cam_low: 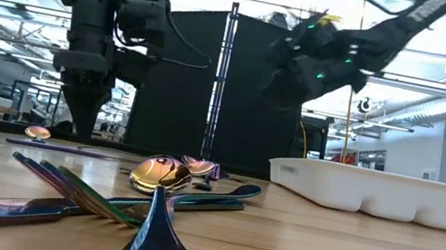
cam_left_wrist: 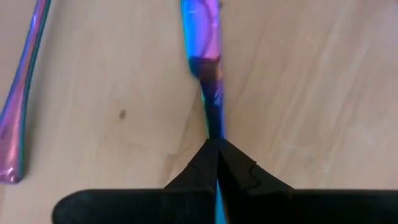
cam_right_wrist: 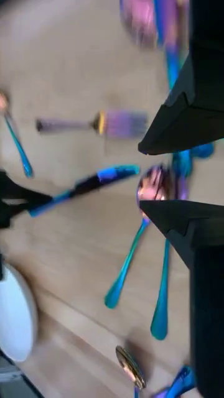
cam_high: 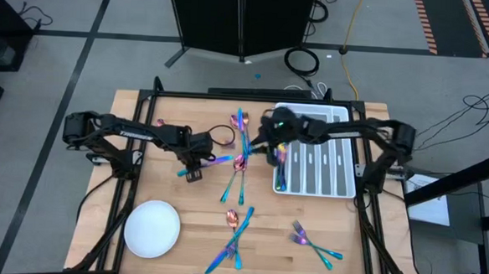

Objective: Sort silverware
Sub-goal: Put the blue knife into the utensil organizer

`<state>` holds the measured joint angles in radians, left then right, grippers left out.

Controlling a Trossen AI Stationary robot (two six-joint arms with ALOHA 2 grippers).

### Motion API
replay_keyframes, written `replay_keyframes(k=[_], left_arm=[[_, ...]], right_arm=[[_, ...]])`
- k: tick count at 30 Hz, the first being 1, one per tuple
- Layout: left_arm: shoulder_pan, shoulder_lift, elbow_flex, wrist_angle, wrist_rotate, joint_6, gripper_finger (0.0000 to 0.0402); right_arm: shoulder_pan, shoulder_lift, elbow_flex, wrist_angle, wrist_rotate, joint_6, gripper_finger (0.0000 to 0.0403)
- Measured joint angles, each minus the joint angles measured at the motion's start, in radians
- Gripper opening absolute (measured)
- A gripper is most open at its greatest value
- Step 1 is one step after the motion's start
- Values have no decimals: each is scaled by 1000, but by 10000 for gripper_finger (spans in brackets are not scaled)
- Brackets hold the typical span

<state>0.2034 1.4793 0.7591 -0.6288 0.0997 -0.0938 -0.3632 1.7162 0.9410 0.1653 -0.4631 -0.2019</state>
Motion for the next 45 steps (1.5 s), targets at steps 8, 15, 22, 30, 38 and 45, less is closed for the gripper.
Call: replay_keyframes(k=[8,15,22,30,38,45], left_arm=[[-2,-30,0,13,1,7,1],[-2,-113,-5,-62,-48,-5,1],[-4,-125,-61,-34,-49,-31,0],[15,-186,-64,-135,-84,-29,34],[63,-327,-65,-131,-111,-39,64],[72,-374,-65,-121,-114,-31,66]], right_arm=[[89,233,229,-77,45,4,114],[178,396,401,-64,213,-2,114],[204,528,568,-65,139,-42,114],[208,646,715,-63,93,-43,114],[208,739,827,-121,90,-42,114],[206,793,890,-143,95,-32,114]])
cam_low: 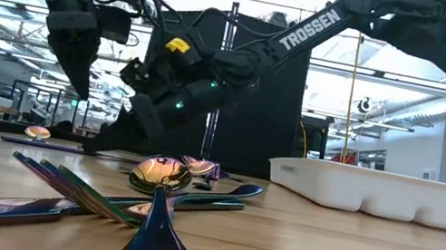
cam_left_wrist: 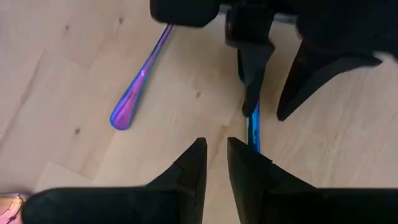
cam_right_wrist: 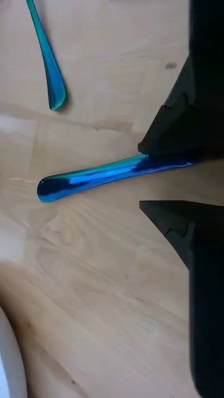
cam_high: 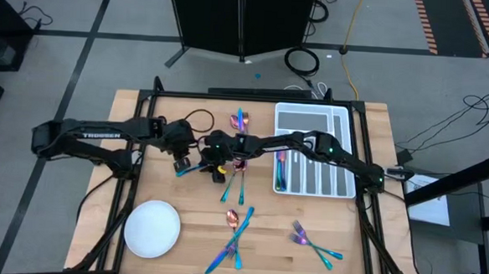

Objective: Sort silverware
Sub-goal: Put the blue knife into the utensil organizer

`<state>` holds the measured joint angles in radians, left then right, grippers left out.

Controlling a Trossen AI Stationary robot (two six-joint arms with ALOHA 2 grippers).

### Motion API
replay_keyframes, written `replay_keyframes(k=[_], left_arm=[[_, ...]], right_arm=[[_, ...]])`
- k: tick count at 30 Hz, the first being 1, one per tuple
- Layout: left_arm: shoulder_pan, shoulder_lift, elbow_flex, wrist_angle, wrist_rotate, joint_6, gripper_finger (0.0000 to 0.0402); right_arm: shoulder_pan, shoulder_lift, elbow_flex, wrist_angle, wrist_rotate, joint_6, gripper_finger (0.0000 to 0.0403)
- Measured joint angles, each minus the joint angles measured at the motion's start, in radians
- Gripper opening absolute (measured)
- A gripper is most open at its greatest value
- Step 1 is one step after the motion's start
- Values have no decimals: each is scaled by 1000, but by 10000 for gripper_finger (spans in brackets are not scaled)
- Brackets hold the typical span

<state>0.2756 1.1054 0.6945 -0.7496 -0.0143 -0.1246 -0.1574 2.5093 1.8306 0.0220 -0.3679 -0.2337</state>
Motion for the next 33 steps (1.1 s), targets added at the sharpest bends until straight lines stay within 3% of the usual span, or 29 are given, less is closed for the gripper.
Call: replay_keyframes(k=[7,21,26,30,33], left_arm=[[0,-1,0,-1,-2,1,66],[0,-1,0,-1,-21,2,67],[-5,-1,-12,35,-15,-20,67],[-18,0,-79,106,54,-27,67],[-25,0,-119,171,77,-33,67]], right_arm=[[1,6,5,-27,58,-14,114],[-4,9,11,-64,53,-29,110],[-3,9,12,-79,83,-45,59],[-4,8,12,-86,88,-49,9],[-6,8,12,-87,90,-43,8]])
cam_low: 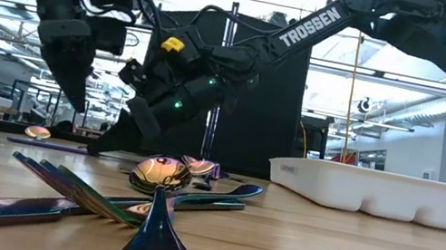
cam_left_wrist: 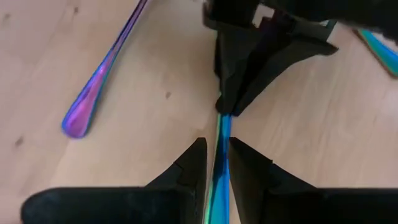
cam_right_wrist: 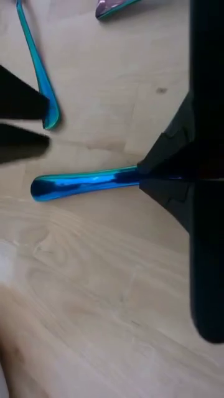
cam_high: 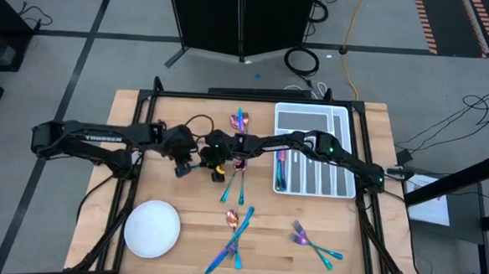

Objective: Sort silverware
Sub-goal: Put the blue knife into the utensil organizer

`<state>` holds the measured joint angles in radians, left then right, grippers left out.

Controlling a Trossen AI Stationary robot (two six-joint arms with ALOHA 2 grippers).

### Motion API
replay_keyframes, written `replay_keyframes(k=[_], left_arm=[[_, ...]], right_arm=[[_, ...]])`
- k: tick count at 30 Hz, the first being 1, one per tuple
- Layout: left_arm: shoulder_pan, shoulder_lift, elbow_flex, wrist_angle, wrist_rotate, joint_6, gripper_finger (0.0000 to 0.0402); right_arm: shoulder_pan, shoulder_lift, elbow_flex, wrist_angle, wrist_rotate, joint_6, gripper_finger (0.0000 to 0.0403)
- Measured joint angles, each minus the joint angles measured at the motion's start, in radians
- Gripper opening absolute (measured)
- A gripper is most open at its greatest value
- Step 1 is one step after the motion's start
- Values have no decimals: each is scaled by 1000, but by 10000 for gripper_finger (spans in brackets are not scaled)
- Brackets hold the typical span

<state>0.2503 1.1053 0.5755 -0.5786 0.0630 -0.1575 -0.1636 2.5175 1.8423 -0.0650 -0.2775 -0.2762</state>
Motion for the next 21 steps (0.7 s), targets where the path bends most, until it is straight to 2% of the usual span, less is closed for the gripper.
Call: replay_keyframes(k=[7,14,21], left_arm=[[-35,22,-56,63,14,45,67],[-56,77,-74,102,-14,95,67],[-56,119,-75,103,-16,94,67]], right_arm=[[-6,0,-1,1,-19,31,2],[-35,-9,-4,0,-111,80,1],[-40,-43,-6,-39,-111,51,0]])
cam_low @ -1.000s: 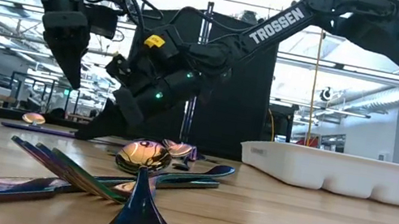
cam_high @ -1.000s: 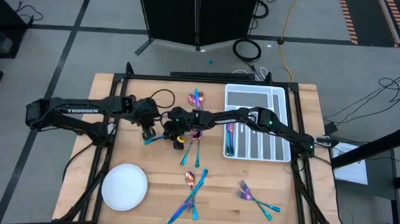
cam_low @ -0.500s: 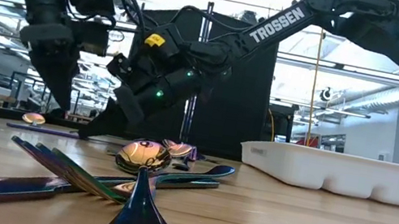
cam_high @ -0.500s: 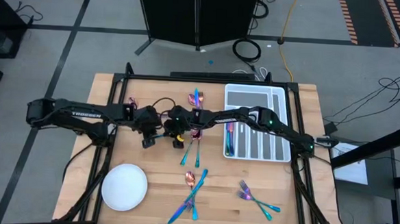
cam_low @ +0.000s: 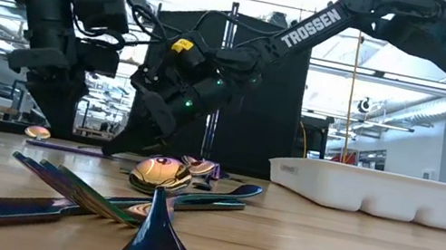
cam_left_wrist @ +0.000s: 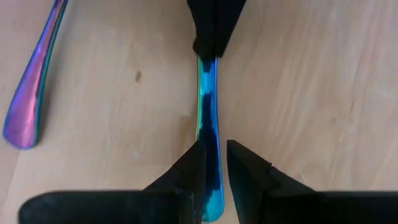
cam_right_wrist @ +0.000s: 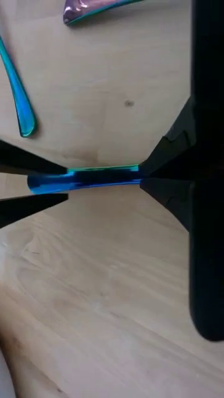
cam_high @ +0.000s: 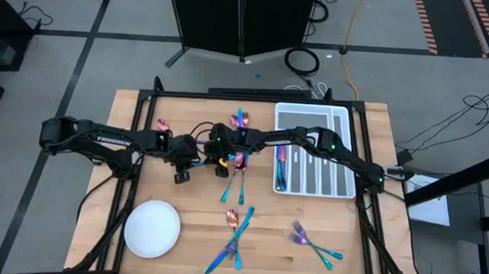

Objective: Sort silverware
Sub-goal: Put the blue knife into the utensil organizer

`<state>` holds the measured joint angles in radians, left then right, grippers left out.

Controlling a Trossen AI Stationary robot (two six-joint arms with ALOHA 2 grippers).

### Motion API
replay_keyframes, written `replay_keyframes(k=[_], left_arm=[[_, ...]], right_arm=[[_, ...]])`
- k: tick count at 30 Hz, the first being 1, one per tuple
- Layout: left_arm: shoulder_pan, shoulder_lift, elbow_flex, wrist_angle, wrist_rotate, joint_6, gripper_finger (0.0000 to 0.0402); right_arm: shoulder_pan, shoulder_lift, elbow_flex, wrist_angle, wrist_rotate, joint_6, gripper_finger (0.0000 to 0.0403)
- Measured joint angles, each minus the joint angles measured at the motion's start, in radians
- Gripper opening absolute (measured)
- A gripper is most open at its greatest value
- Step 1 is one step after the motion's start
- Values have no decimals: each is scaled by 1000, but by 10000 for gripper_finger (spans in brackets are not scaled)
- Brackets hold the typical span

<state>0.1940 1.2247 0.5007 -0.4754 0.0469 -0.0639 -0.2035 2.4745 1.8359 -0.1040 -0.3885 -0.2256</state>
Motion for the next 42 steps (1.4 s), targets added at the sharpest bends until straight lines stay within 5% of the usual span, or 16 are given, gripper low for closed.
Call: replay_keyframes(k=[23,42], left_arm=[[0,90,5,-19,-27,11,67],[-2,92,46,15,-23,24,67]], right_arm=[[6,-19,1,31,-31,-37,1],[-10,-128,3,-207,20,-131,0]])
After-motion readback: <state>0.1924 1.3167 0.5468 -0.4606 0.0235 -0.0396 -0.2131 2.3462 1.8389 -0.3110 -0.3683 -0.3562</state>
